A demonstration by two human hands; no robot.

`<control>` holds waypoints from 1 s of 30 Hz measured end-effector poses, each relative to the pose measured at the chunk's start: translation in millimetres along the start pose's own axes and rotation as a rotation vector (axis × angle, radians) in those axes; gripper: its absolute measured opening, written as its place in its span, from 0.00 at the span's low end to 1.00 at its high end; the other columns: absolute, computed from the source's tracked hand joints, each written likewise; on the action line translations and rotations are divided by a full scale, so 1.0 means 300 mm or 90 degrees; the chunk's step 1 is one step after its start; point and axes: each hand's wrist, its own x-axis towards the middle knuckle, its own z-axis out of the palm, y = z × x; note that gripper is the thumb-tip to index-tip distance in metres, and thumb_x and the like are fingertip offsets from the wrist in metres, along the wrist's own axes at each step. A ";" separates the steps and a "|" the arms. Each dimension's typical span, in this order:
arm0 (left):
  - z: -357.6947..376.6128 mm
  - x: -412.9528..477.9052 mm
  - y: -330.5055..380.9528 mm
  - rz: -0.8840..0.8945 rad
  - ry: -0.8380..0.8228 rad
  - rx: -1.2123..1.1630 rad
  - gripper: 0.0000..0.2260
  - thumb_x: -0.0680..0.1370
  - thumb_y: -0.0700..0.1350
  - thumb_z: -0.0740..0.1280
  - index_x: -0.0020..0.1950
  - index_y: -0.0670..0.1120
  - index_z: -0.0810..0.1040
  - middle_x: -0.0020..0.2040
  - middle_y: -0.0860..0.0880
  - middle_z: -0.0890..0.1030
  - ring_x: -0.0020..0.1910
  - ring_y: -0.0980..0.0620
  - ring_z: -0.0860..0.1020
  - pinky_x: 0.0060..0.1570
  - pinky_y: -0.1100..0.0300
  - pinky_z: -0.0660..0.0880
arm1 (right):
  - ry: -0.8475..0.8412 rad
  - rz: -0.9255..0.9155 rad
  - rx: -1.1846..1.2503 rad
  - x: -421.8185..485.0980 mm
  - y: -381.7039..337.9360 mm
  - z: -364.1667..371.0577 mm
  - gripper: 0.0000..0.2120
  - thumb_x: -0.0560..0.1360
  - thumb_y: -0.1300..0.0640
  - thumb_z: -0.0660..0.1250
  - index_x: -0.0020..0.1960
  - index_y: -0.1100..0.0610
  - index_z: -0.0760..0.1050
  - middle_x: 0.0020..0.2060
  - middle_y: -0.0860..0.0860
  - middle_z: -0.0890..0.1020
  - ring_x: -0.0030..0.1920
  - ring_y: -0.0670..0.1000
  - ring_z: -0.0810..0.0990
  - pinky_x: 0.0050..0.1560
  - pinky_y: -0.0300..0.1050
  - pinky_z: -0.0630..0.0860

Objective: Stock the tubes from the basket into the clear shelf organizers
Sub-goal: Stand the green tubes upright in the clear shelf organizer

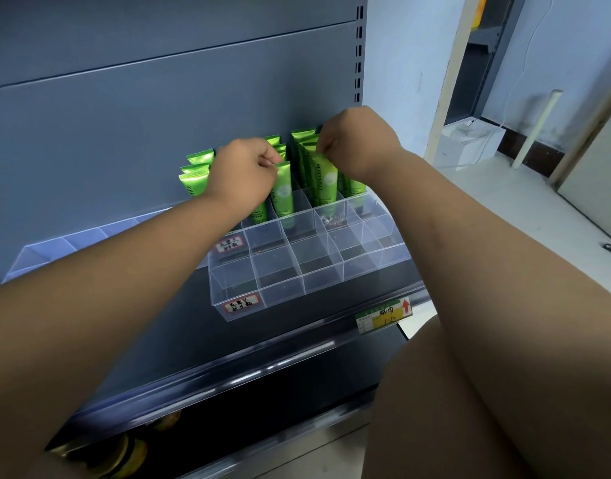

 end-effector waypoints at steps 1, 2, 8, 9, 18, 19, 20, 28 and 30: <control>0.001 -0.001 0.002 -0.003 0.000 -0.001 0.10 0.75 0.35 0.68 0.50 0.48 0.85 0.42 0.53 0.82 0.46 0.50 0.81 0.53 0.52 0.81 | 0.001 0.008 -0.003 0.001 0.001 0.001 0.16 0.71 0.64 0.65 0.47 0.47 0.87 0.44 0.46 0.86 0.49 0.54 0.82 0.48 0.50 0.82; 0.001 -0.002 0.004 -0.004 0.000 -0.001 0.10 0.75 0.35 0.68 0.50 0.48 0.86 0.42 0.53 0.82 0.46 0.50 0.81 0.53 0.52 0.81 | 0.002 0.014 -0.005 0.003 0.002 0.002 0.16 0.71 0.64 0.65 0.47 0.47 0.86 0.45 0.46 0.86 0.49 0.54 0.82 0.48 0.50 0.82; -0.005 -0.004 0.011 -0.004 -0.007 0.007 0.10 0.75 0.35 0.68 0.50 0.46 0.85 0.43 0.51 0.83 0.46 0.51 0.82 0.53 0.53 0.81 | -0.011 0.031 -0.005 0.008 0.000 0.006 0.15 0.71 0.63 0.66 0.48 0.47 0.86 0.46 0.47 0.86 0.49 0.54 0.82 0.50 0.51 0.82; -0.005 -0.004 0.012 -0.005 -0.007 0.005 0.10 0.76 0.35 0.68 0.50 0.46 0.85 0.43 0.51 0.83 0.46 0.51 0.82 0.53 0.53 0.81 | -0.014 0.034 -0.006 0.008 -0.001 0.006 0.15 0.72 0.62 0.66 0.48 0.47 0.86 0.46 0.47 0.86 0.49 0.54 0.82 0.50 0.51 0.82; -0.028 -0.025 0.037 0.049 0.010 0.063 0.08 0.77 0.37 0.67 0.53 0.42 0.84 0.48 0.47 0.84 0.49 0.47 0.82 0.55 0.50 0.80 | -0.016 0.046 -0.036 -0.023 -0.029 -0.019 0.14 0.72 0.61 0.65 0.52 0.48 0.85 0.50 0.50 0.84 0.52 0.56 0.81 0.50 0.50 0.81; -0.041 -0.035 0.053 0.086 0.025 0.105 0.09 0.77 0.39 0.66 0.55 0.42 0.83 0.49 0.45 0.84 0.50 0.45 0.82 0.54 0.49 0.79 | -0.012 0.046 -0.066 -0.031 -0.042 -0.027 0.14 0.72 0.60 0.66 0.53 0.49 0.84 0.51 0.51 0.84 0.53 0.57 0.80 0.49 0.49 0.80; -0.056 -0.049 0.072 0.119 0.045 0.147 0.10 0.77 0.41 0.66 0.56 0.42 0.82 0.50 0.44 0.84 0.50 0.43 0.81 0.53 0.48 0.79 | -0.002 0.045 -0.103 -0.040 -0.060 -0.036 0.13 0.72 0.59 0.66 0.53 0.51 0.83 0.50 0.52 0.83 0.53 0.58 0.79 0.47 0.48 0.79; -0.180 -0.342 0.082 -0.066 0.191 0.280 0.17 0.82 0.53 0.64 0.62 0.41 0.76 0.56 0.39 0.81 0.55 0.35 0.77 0.55 0.43 0.75 | -0.021 0.036 -0.064 -0.206 -0.331 -0.069 0.24 0.78 0.36 0.62 0.61 0.54 0.76 0.57 0.55 0.81 0.61 0.60 0.77 0.48 0.51 0.73; -0.196 -0.418 0.040 -0.122 0.194 0.296 0.21 0.83 0.57 0.61 0.63 0.40 0.77 0.59 0.39 0.81 0.60 0.36 0.77 0.61 0.41 0.73 | -0.051 -0.006 -0.056 -0.253 -0.397 -0.029 0.32 0.80 0.33 0.55 0.72 0.55 0.69 0.67 0.55 0.76 0.69 0.59 0.71 0.60 0.55 0.73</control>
